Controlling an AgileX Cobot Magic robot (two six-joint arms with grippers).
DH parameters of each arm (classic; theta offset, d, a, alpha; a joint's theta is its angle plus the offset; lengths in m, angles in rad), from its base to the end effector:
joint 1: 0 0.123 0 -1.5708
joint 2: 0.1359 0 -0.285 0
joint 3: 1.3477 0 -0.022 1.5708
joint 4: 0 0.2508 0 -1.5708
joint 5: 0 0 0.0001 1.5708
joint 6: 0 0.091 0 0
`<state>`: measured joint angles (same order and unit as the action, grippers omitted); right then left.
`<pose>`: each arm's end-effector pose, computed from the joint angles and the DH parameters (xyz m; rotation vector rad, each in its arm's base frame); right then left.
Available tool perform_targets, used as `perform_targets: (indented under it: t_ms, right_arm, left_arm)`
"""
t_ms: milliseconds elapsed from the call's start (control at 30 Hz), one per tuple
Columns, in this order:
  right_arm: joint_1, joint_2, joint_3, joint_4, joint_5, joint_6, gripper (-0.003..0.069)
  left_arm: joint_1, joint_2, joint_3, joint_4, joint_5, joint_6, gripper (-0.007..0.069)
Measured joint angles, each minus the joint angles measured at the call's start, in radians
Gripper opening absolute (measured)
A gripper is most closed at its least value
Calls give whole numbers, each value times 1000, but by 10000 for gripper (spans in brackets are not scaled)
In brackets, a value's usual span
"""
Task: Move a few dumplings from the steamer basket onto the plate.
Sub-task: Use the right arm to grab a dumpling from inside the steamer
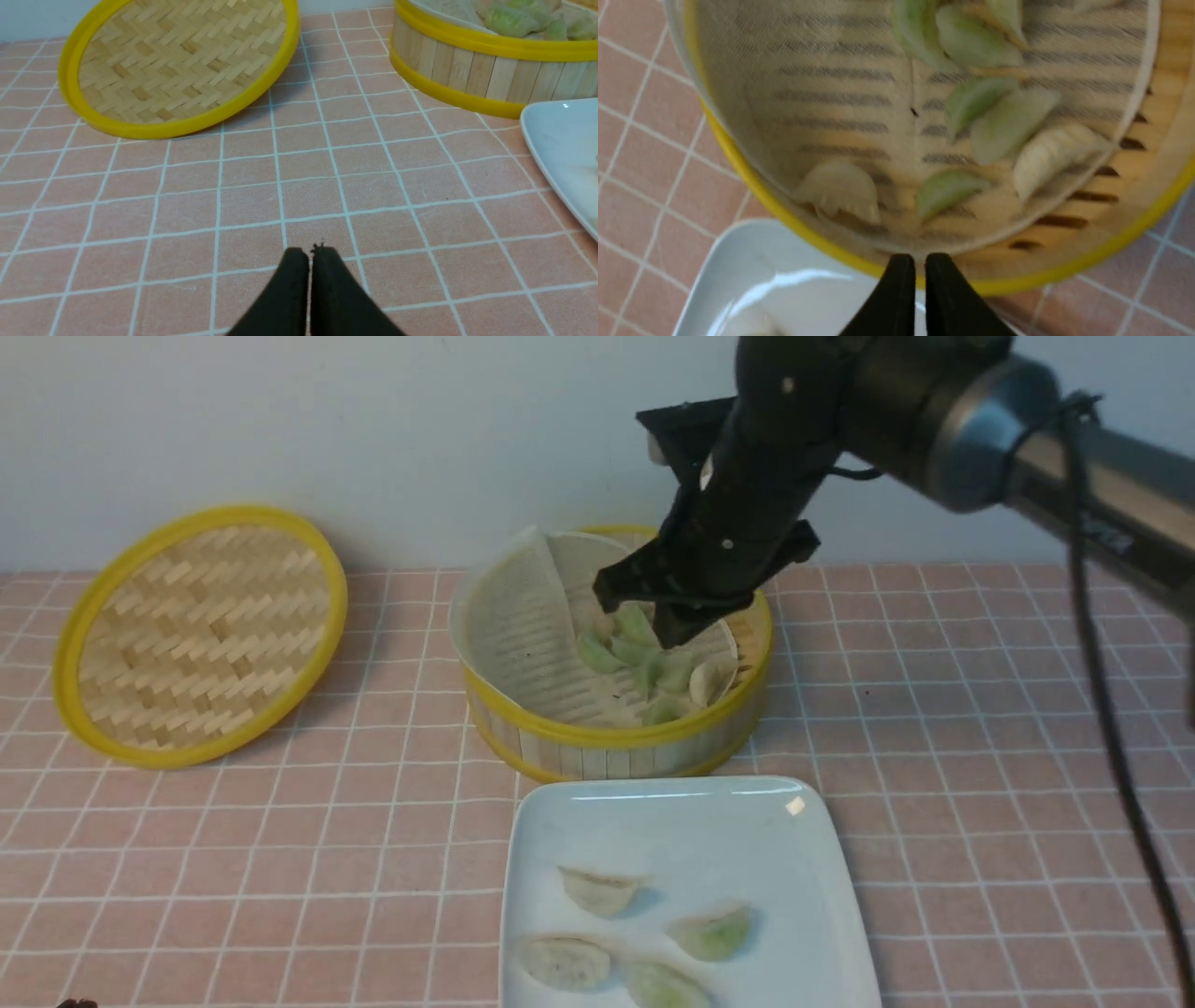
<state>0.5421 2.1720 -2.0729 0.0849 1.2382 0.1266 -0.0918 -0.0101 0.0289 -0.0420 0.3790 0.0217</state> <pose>0.3999 0.2494 0.2670 -0.5681 2.7973 0.2658 0.0522 -0.0062 0.1700 0.0807 1.8803 -0.0895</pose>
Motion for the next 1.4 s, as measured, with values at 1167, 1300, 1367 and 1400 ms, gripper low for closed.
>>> perform_targets:
  t_ms: [1167,1300,1367,1400]
  right_arm:
    - [3,226,-109,-74,7,54,307]
    - [3,144,-108,-70,7,52,304]
    - [3,95,-108,-55,7,50,304]
    - [3,85,-107,-47,7,48,304]
  left_arm:
    - [0,0,0,0,0,1,-6]
    - [0,0,0,0,0,1,-6]
    - [0,0,0,0,0,1,-6]
    - [0,0,0,0,0,1,-6]
